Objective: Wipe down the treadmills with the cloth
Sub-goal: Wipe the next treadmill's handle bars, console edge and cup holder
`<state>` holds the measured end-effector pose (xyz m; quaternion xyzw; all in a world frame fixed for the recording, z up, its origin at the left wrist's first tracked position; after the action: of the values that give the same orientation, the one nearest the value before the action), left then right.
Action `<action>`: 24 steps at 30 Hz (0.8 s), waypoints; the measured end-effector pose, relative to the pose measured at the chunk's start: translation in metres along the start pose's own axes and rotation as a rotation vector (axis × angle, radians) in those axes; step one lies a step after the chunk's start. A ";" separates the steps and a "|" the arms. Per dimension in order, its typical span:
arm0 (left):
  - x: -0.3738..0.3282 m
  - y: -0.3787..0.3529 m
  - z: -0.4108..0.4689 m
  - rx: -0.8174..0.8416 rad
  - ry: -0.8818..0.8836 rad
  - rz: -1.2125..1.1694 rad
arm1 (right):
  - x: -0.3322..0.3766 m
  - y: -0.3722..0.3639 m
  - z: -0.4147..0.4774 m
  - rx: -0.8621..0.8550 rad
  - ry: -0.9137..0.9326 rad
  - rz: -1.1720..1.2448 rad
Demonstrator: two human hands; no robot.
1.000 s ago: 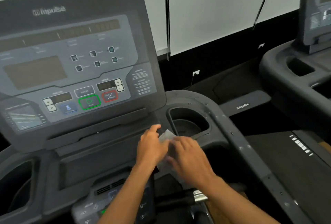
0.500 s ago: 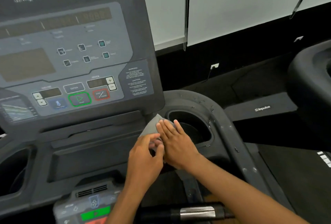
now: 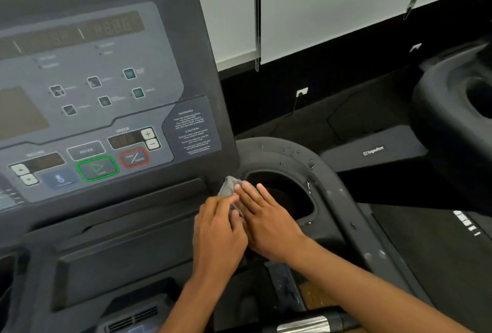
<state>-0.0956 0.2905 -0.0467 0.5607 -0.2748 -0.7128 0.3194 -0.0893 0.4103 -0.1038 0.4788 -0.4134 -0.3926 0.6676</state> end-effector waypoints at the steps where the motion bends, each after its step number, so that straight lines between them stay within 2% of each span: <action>1: -0.001 0.001 0.000 -0.004 -0.016 0.005 | 0.002 0.000 -0.007 -0.004 -0.010 0.009; 11: 0.004 -0.001 0.015 0.020 -0.036 -0.041 | -0.032 -0.011 0.067 0.068 -0.062 -0.133; 16: 0.006 -0.003 0.013 0.042 -0.018 -0.063 | -0.050 -0.011 0.085 0.049 -0.210 -0.091; 19: 0.004 -0.005 0.008 0.039 -0.031 -0.083 | -0.073 0.000 0.087 0.054 -0.309 -0.054; 24: -0.002 -0.012 0.000 0.083 -0.020 -0.123 | -0.118 0.018 0.048 0.097 -0.389 -0.137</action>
<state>-0.0972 0.2999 -0.0539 0.5822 -0.2726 -0.7245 0.2487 -0.1728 0.5075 -0.0976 0.4525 -0.5195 -0.5018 0.5230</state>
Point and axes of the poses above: each hand's wrist, its own z-axis towards the middle knuckle, its own y-axis out of the back of the hand, x = y × z, the point moved 5 cm from there along z, towards the middle knuckle, and after that the axes turned 11 degrees about -x, right-handed, at the moved point
